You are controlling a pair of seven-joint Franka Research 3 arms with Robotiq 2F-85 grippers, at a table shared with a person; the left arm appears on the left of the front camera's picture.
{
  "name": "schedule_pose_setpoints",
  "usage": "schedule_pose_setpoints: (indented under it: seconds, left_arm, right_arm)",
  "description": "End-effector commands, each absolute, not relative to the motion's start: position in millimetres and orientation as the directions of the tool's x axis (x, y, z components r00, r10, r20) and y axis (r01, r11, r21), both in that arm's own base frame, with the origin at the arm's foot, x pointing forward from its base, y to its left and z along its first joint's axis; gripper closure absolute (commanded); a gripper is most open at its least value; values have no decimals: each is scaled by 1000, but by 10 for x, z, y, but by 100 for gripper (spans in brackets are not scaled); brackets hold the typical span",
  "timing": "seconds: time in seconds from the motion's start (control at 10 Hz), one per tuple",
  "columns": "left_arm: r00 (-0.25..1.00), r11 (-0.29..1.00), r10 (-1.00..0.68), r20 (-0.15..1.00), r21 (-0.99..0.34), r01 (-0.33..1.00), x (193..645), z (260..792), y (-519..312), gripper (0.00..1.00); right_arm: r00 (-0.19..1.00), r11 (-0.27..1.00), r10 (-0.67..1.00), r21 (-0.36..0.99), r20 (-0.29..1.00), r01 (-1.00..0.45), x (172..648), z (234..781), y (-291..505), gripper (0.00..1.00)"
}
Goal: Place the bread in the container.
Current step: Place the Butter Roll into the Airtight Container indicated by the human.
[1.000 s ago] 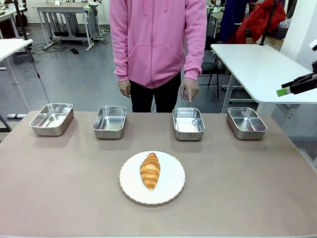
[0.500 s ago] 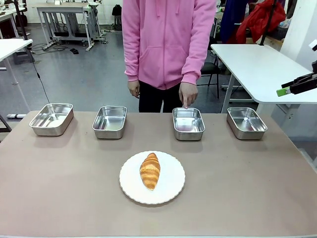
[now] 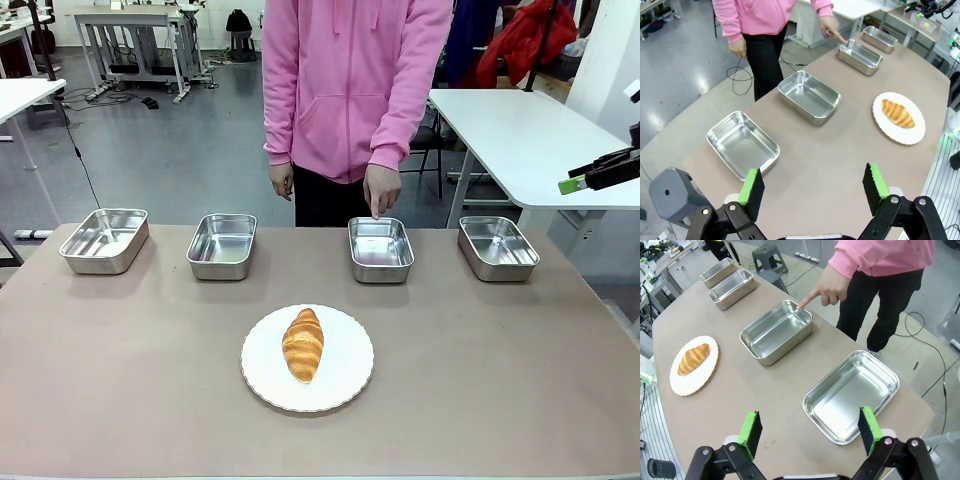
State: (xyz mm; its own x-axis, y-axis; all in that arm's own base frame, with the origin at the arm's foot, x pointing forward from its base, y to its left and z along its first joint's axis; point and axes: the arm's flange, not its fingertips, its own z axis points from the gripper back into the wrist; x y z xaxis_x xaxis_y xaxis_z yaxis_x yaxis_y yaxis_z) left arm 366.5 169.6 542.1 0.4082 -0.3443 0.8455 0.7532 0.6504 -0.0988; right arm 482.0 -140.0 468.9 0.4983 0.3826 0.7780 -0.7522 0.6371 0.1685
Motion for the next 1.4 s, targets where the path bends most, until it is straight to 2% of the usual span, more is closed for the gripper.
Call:
schedule_pose_setpoints:
  seconds: [0.0,0.4,0.5,0.7,0.9,1.3]
  left_arm:
    - [398,648,-341,852,-95,756,3652,5444,1684,0]
    - [398,648,-341,852,-95,756,3652,5444,1684,0]
    - [398,648,-341,852,-95,756,3652,5444,1684,0]
    - [398,648,-341,852,-95,756,3652,5444,1684,0]
    - [398,648,-341,852,-95,756,3652,5444,1684,0]
    - [398,648,-341,852,-95,756,3652,5444,1684,0]
  right_arm:
    - [497,639,383,165,779,-751,4827,4695,-1389,0]
    - [498,637,383,169,778,-752,4820,4689,-1400,0]
    - [497,662,367,155,786,-733,4831,4780,-1182,0]
    - [512,698,356,142,782,-702,4855,5002,-650,0]
    - [564,718,397,138,724,-682,4863,5150,96,0]
    - [711,819,348,170,611,-547,4775,4926,1713,0]
